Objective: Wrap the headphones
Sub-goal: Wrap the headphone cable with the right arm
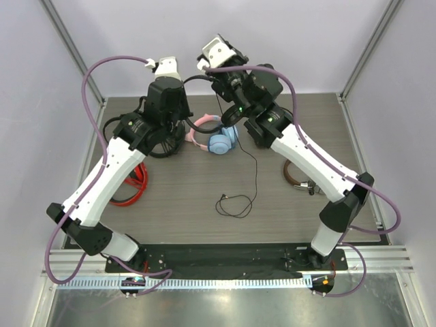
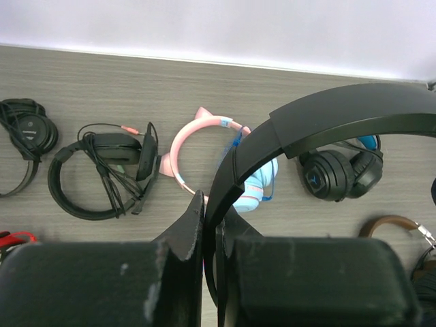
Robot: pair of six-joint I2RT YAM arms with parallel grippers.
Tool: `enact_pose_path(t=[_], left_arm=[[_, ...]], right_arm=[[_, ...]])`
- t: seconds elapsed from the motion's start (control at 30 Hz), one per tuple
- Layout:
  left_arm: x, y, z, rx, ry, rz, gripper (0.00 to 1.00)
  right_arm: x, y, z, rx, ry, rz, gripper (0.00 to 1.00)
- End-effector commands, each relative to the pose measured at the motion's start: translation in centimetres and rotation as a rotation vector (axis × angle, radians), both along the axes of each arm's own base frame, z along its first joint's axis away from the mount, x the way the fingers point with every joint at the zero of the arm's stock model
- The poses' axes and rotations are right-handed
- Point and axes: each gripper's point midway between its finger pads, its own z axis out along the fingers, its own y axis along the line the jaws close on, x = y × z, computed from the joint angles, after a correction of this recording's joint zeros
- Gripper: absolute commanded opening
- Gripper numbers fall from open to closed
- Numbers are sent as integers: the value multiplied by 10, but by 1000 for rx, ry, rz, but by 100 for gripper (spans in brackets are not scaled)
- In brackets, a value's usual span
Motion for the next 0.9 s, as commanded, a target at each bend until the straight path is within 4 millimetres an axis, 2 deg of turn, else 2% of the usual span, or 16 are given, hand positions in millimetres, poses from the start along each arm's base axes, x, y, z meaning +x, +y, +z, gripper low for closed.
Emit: enact_pose_path(t=[0.0,0.1,0.23,0.4,0.57,0.87], left_arm=[[-2,-12,14,-43,-40,-60,0],[-4,-15,13,-45,-39,-85,0],[-5,-20,14,-58,-44,-112,0],[-5,-26,17,-57,-51,-144,0],[-2,-26,19,-6,-72,-148,0],[-2,-28,50,136,-208,-192,0]], right_arm=[[2,-9,23,71,0,50,30],[13,-10,18,62,29,63,26],[26,-8,7,49,70,88,16],[41,-4,-13,34,124,102,14],[46,-1,-24,37,152,118,10],[54,-1,-36,41,174,126,2]])
